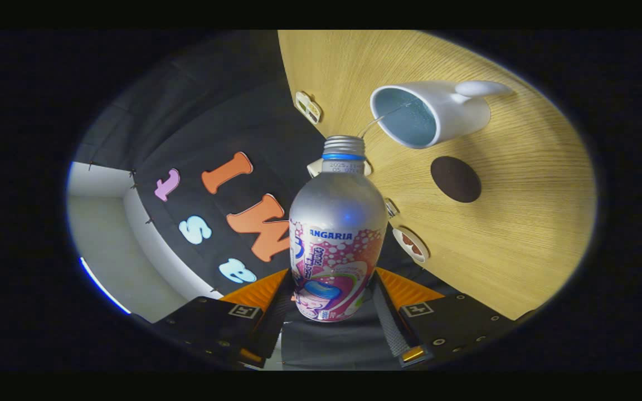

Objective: Take the bottle from table, then pour the juice into the cup, finally place the bottle on the coaster

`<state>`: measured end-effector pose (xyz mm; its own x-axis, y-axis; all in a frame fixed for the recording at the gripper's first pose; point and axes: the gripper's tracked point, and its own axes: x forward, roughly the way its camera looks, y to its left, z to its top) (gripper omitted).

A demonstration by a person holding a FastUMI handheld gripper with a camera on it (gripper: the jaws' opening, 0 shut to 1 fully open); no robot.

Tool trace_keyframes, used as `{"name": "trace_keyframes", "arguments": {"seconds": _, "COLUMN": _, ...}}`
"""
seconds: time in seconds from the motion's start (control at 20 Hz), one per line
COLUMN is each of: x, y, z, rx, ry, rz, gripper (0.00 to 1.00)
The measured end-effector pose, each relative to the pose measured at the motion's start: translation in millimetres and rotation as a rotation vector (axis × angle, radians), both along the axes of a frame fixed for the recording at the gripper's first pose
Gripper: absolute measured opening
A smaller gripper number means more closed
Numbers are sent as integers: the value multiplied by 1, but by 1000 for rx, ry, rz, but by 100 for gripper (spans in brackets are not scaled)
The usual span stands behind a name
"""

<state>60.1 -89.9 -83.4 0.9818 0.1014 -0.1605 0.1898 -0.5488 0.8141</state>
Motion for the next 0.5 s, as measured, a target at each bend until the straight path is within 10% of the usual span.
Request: {"name": "trace_keyframes", "arguments": {"seconds": 0.5, "x": 3, "y": -6, "z": -10, "rx": 24, "ry": 18, "rz": -7, "gripper": 77}}
